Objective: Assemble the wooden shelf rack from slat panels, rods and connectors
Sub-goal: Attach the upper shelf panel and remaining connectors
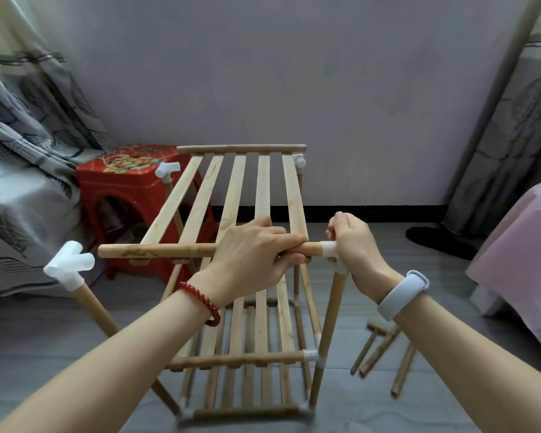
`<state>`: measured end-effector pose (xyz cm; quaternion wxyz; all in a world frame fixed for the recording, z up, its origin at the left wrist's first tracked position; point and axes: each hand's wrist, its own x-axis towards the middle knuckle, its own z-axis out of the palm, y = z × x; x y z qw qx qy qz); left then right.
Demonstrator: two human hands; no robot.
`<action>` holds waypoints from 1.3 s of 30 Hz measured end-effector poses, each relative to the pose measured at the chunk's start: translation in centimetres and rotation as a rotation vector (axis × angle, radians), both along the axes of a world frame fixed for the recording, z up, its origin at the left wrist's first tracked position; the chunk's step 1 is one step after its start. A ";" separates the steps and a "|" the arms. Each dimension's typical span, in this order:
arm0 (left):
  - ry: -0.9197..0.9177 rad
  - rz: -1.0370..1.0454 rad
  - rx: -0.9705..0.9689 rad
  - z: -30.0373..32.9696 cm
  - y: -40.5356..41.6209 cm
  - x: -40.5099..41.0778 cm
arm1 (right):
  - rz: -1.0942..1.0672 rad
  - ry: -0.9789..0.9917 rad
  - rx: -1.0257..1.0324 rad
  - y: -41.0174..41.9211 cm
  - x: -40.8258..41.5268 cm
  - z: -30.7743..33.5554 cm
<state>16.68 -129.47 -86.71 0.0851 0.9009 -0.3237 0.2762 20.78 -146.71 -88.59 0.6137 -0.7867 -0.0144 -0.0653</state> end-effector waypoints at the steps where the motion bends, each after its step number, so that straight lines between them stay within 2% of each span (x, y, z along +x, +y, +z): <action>1: 0.006 0.014 -0.002 -0.1 0.1 -0.1 | 0.007 -0.047 -0.099 -0.1 -0.1 0.1; 6: 0.074 0.141 -0.015 -0.2 1.0 -0.7 | -0.015 -0.247 -0.546 0.1 -1.4 1.3; 9: 0.106 0.146 -0.108 0.8 2.8 -1.5 | -0.015 -0.436 -0.794 1.8 -2.5 2.3; 13: 0.010 0.262 -0.337 1.6 7.9 -3.6 | 0.105 -0.690 -0.865 6.1 -4.0 3.6; 17: -0.093 0.490 -0.677 1.1 15.2 -5.6 | 0.389 -0.762 -0.946 12.7 -4.9 3.8; 19: 0.010 0.592 -0.915 0.4 17.9 -5.8 | 0.477 -0.793 -1.031 16.2 -5.0 3.4; 21: 0.215 0.660 -1.122 -0.5 19.1 -5.2 | 0.522 -0.773 -1.104 18.6 -4.7 3.2; 23: 0.352 0.680 -1.237 -1.4 19.8 -4.6 | 0.554 -0.754 -1.156 20.4 -4.3 3.1; 27: 0.415 0.583 -1.375 -2.1 20.2 -4.0 | 0.616 -0.732 -1.177 21.8 -3.9 3.0; 29: 0.410 0.565 -1.401 -2.2 20.3 -3.9 | 0.627 -0.741 -1.166 21.8 -4.0 3.0; 39: 0.349 0.597 -1.214 -2.7 19.7 -4.1 | 0.634 -0.817 -1.074 20.6 -4.7 3.1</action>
